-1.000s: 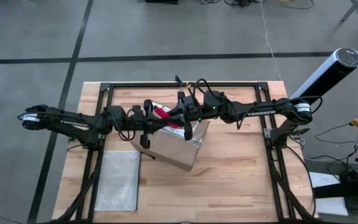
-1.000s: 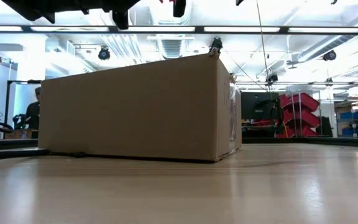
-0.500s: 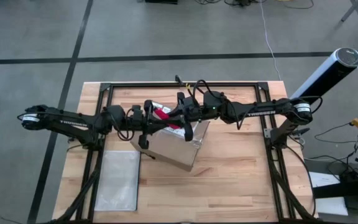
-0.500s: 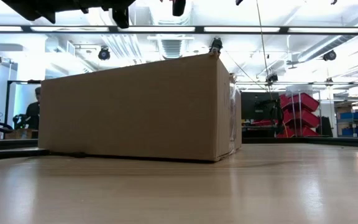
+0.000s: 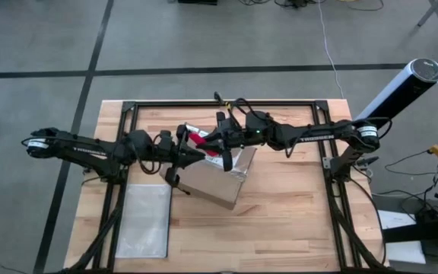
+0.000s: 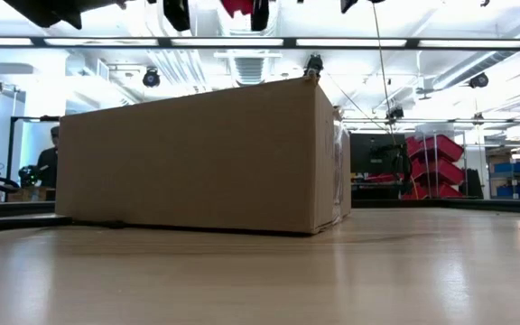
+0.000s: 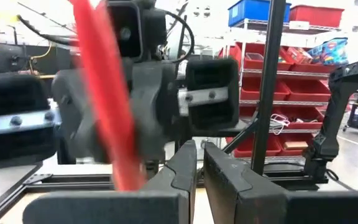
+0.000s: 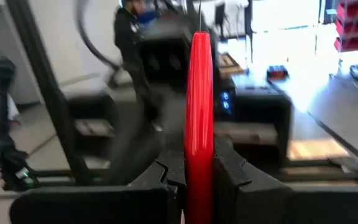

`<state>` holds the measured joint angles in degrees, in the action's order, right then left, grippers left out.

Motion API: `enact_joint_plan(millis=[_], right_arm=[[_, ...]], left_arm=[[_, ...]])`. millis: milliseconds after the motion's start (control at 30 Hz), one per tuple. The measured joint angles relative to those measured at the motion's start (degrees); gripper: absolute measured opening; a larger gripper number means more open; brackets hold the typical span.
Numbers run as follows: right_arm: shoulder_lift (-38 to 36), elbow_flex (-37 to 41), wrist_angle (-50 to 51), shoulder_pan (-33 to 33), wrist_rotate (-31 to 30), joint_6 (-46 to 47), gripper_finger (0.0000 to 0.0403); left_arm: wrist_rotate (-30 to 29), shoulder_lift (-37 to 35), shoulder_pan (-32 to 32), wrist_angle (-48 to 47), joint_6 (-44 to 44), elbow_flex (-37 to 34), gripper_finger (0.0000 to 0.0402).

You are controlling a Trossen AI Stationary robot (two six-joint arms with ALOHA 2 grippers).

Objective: Unpack boxes

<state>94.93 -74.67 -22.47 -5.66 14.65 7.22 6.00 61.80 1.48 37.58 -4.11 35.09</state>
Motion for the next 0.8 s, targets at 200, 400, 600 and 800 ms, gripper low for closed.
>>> enact_joint_plan(millis=[200, 400, 600, 800], right_arm=[[0.0, 0.0, -0.2, -0.1, 0.2, 0.0, 0.0023], [0.0, 0.0, 0.3, 0.0, 0.4, 0.0, 0.0023], [0.0, 0.0, 0.3, 0.0, 0.6, -0.2, 0.0023], [-0.1, 0.0, 0.3, 0.0, 0.7, -0.3, 0.0023]], left_arm=[[-0.2, 0.0, 0.0, -1.0, 0.1, 0.0, 0.0014], [-1.2, 0.0, 0.0, -4.5, 0.4, -0.1, 0.0023], [-3.0, 0.0, 0.0, -7.3, 0.9, -0.1, 0.0044], [-4.9, 0.0, 0.0, -10.1, 1.5, -0.1, 0.0064]])
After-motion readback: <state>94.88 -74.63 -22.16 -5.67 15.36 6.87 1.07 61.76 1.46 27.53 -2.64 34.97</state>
